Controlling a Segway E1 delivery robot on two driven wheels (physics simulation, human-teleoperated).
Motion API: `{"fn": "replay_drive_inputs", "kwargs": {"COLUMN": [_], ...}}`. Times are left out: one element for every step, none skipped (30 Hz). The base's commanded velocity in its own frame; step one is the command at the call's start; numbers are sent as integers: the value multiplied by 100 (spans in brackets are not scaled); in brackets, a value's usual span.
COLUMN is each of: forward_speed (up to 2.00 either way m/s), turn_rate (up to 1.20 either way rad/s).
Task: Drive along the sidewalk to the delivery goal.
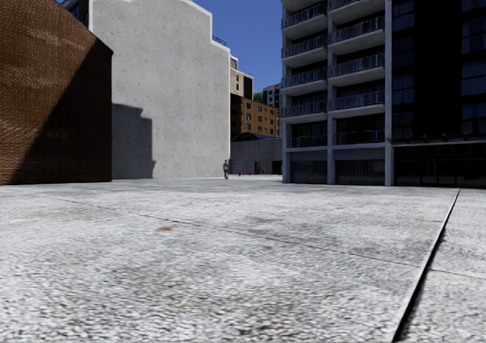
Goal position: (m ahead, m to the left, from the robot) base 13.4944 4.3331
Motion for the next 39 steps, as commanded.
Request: {"fn": "replay_drive_inputs", "kwargs": {"forward_speed": [200, 200, 200, 200, 200, 200, 200, 200, 200, 200, 200, 200, 200, 200, 200, 200, 200, 200, 200, 200, 200, 200, 200, 200, 200, 200, 200, 200, 200, 200, 200, 200, 200, 200, 200, 200, 200, 200, 200], "turn_rate": [0, 0, 0, 0, 0, 0, 0, 0, 0, 0, 0, 0, 0, 0, 0, 0, 0, 0, 0, 0, 0, 0, 0, 0, 0, 0, 0, 0, 0, 0, 0, 0, 0, 0, 10, 16, 19, 19, 19]}}
